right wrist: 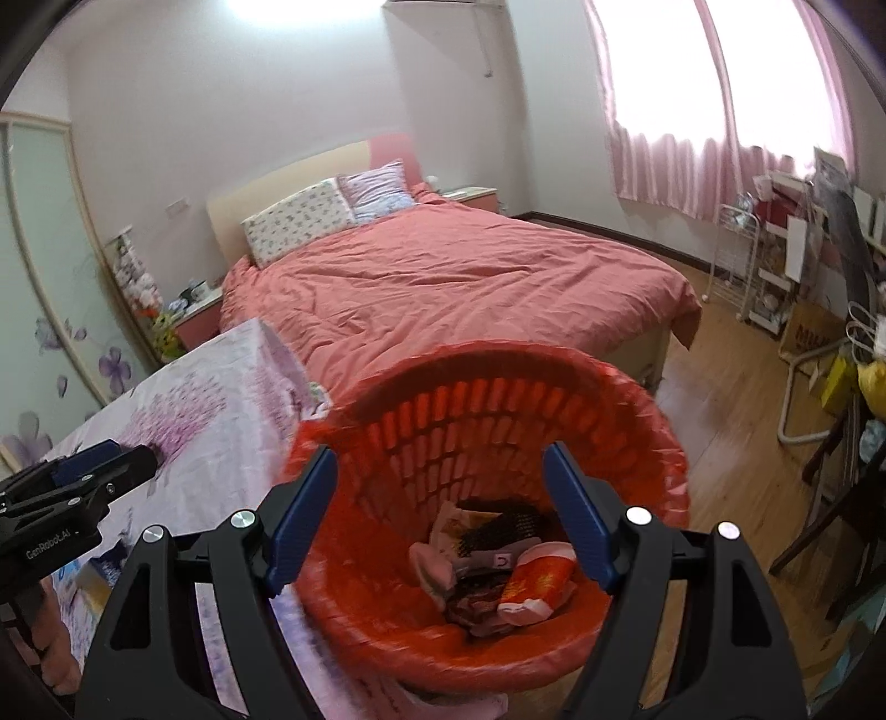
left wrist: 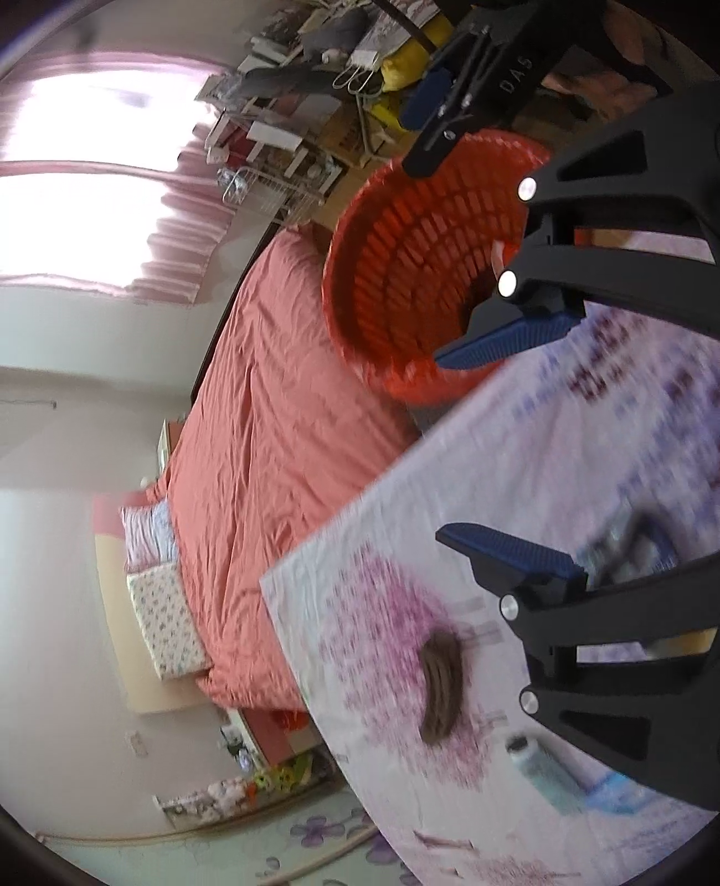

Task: Collect trash
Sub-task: 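Grasp the blue snack wrapper with the right tool while the left tool grasps the tissue pack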

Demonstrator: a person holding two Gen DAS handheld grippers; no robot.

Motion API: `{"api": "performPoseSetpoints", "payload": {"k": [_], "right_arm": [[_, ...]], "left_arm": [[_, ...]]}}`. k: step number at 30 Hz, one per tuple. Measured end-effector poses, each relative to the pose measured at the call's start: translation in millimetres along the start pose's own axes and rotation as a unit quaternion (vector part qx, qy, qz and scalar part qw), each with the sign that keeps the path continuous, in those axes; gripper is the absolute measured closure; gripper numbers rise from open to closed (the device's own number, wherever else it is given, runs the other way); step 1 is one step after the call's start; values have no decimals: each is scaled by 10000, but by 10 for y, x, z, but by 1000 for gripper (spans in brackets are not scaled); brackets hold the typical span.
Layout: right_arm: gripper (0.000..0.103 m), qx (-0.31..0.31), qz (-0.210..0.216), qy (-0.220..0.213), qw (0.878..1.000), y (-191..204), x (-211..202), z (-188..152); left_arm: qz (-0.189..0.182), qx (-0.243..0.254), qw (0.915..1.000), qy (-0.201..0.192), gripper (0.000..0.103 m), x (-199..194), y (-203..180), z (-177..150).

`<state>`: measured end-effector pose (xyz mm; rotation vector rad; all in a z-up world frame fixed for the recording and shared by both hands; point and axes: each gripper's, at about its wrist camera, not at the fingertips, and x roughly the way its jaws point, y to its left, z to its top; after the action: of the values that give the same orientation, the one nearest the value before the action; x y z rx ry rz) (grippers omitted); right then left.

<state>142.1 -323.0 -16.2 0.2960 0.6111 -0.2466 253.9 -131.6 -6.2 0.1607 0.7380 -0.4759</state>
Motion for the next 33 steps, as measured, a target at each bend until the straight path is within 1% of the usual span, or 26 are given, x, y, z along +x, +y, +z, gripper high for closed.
{"api": "performPoseSetpoints", "payload": {"k": [6, 10, 12, 15, 17, 19, 21, 24, 30, 33], "right_arm": [[27, -407, 255, 31, 9988, 419, -97, -59], [27, -697, 437, 60, 9966, 700, -154, -130], [27, -799, 536, 101, 9953, 819, -176, -177], [27, -936, 683, 182, 9931, 1001, -187, -261], [27, -1016, 783, 255, 9914, 1126, -186, -336], [27, -1055, 864, 332, 9901, 1235, -179, -408], [27, -1108, 935, 424, 9885, 1335, -165, -485], [27, -1189, 1005, 547, 9863, 1452, -153, -590], [27, -1316, 1048, 659, 9835, 1569, -163, -700], [27, -1331, 1049, 669, 9833, 1585, -164, -703]], "left_arm": [[384, -302, 9988, -19, 43, -243, 494, -217], [699, -608, 9957, 48, 42, -386, 909, -404], [865, -771, 9932, 81, 41, -449, 1105, -495], [1235, -920, 9880, 104, 37, -542, 1393, -649], [1491, -1031, 9832, 204, 33, -562, 1579, -767], [1634, -1160, 9791, 343, 31, -533, 1699, -864], [1707, -1282, 9757, 491, 30, -480, 1773, -950], [1767, -1420, 9719, 632, 27, -412, 1848, -1052], [2040, -1442, 9657, 706, 24, -305, 1859, -1057], [2065, -1406, 9657, 710, 24, -321, 1868, -1067]]}}
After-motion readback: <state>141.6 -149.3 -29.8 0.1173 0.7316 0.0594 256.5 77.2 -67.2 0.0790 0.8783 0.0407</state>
